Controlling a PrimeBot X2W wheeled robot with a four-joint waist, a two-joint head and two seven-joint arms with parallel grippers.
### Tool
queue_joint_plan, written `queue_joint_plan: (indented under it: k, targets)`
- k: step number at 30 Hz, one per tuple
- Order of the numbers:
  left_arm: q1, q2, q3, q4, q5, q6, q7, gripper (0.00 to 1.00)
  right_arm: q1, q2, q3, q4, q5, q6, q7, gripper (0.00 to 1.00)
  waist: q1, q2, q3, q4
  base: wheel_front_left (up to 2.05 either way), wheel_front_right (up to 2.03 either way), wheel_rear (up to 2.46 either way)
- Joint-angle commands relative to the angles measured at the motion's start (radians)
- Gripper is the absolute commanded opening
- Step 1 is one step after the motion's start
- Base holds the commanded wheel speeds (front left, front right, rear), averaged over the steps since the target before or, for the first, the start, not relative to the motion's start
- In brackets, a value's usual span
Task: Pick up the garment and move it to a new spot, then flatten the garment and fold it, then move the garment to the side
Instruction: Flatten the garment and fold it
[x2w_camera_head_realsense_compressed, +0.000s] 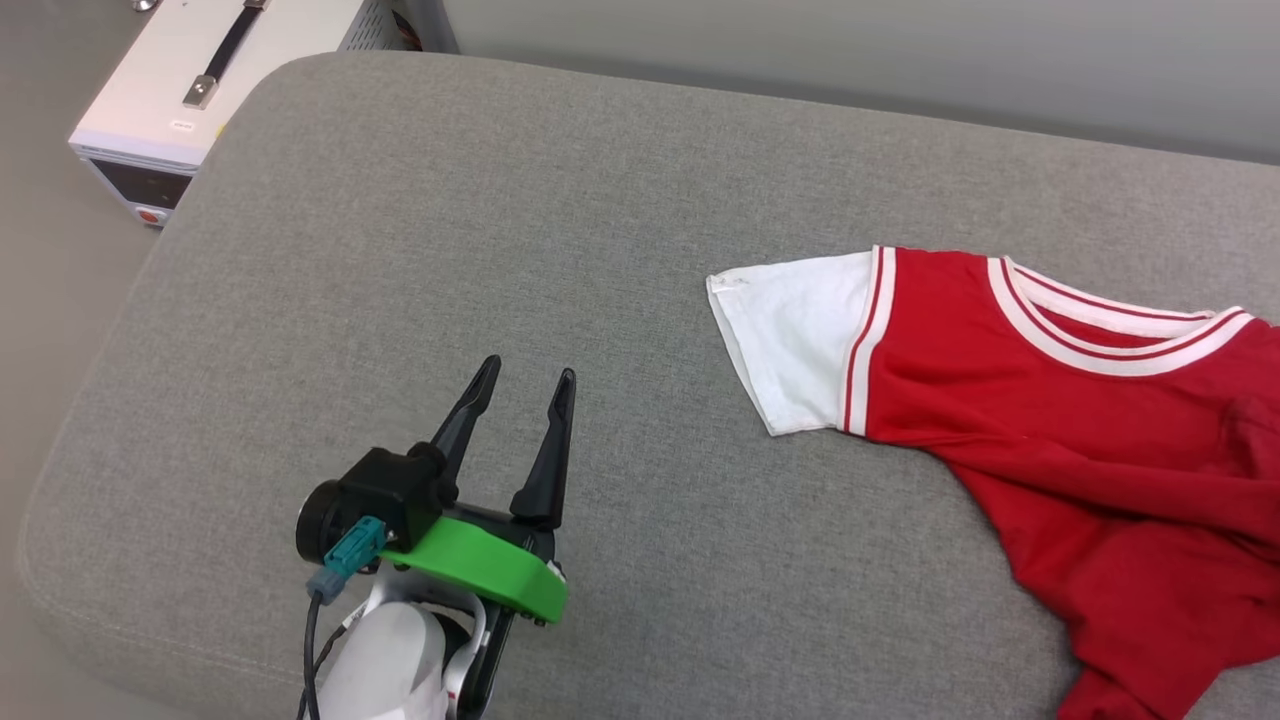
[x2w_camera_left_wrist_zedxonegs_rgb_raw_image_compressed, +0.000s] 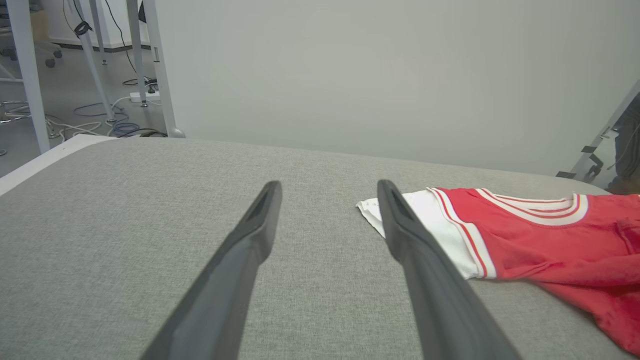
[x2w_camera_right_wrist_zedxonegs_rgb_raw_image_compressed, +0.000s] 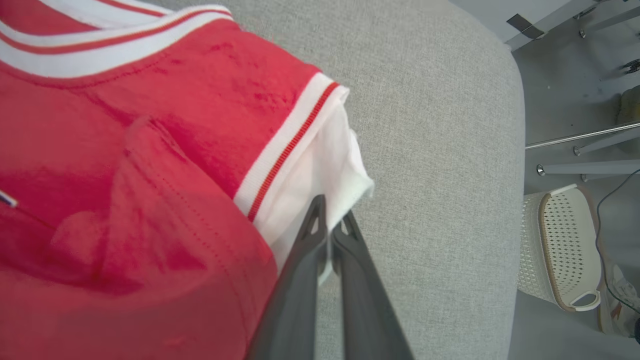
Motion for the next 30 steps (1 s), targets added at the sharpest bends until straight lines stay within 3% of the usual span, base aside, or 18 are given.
queue_joint_plan:
  k: [1,3,4,5,6,12,19,26,27,30]
  targets:
    - [-0.011,0.005,-0.003,0.006,-0.001,-0.003,-0.006,1.00,0.004,0.018,-0.005,0.025,-0.013,-0.001,-0.021,0.00,0.0000,-0.0001,0.018,0.003,0.00,0.00,0.00]
    - [-0.016,0.008,-0.007,0.009,-0.002,-0.003,-0.006,1.00,-0.006,0.037,-0.008,0.060,-0.026,-0.001,-0.050,0.00,0.0000,-0.0001,0.025,0.005,0.00,0.00,0.00]
    - [-0.020,0.009,-0.009,0.010,-0.003,-0.003,-0.006,1.00,-0.014,0.047,-0.009,0.085,-0.039,-0.001,-0.071,0.15,0.0000,-0.0001,0.028,0.006,0.00,0.00,0.00]
    - [-0.021,0.011,-0.009,0.011,-0.003,-0.003,-0.006,1.00,-0.021,0.054,-0.011,0.104,-0.051,-0.001,-0.090,0.70,0.0000,-0.0001,0.030,0.006,0.00,0.00,0.00]
    - [-0.024,0.012,-0.011,0.013,-0.004,-0.003,-0.006,1.00,-0.034,0.065,-0.014,0.132,-0.067,-0.001,-0.120,1.00,0.0000,-0.0001,0.032,0.006,0.00,0.00,0.00]
    - [-0.028,0.020,-0.003,0.020,-0.004,-0.003,-0.006,1.00,-0.093,0.108,-0.007,0.205,-0.101,-0.001,-0.240,1.00,0.0000,-0.0001,0.020,-0.012,0.00,0.00,0.00]
    - [-0.014,0.022,0.009,0.026,-0.007,-0.003,-0.006,1.00,-0.120,0.143,0.008,0.168,-0.099,-0.001,-0.336,1.00,0.0000,-0.0001,-0.040,-0.071,0.00,0.00,0.00]
    - [-0.002,0.019,0.023,0.014,-0.035,-0.003,-0.006,1.00,-0.070,0.209,-0.028,0.001,-0.070,-0.001,-0.478,1.00,0.0000,-0.0001,-0.089,-0.138,0.00,0.00,0.00]
    - [0.004,0.016,0.028,0.009,-0.051,-0.003,-0.006,1.00,-0.007,0.265,-0.063,-0.091,-0.059,-0.001,-0.560,1.00,0.0000,-0.0001,-0.100,-0.164,0.00,0.00,0.00]
    - [0.011,0.013,0.026,0.010,-0.061,-0.003,-0.006,1.00,0.068,0.333,-0.105,-0.171,-0.052,-0.001,-0.634,1.00,0.0000,-0.0001,-0.103,-0.182,0.00,0.00,0.00]
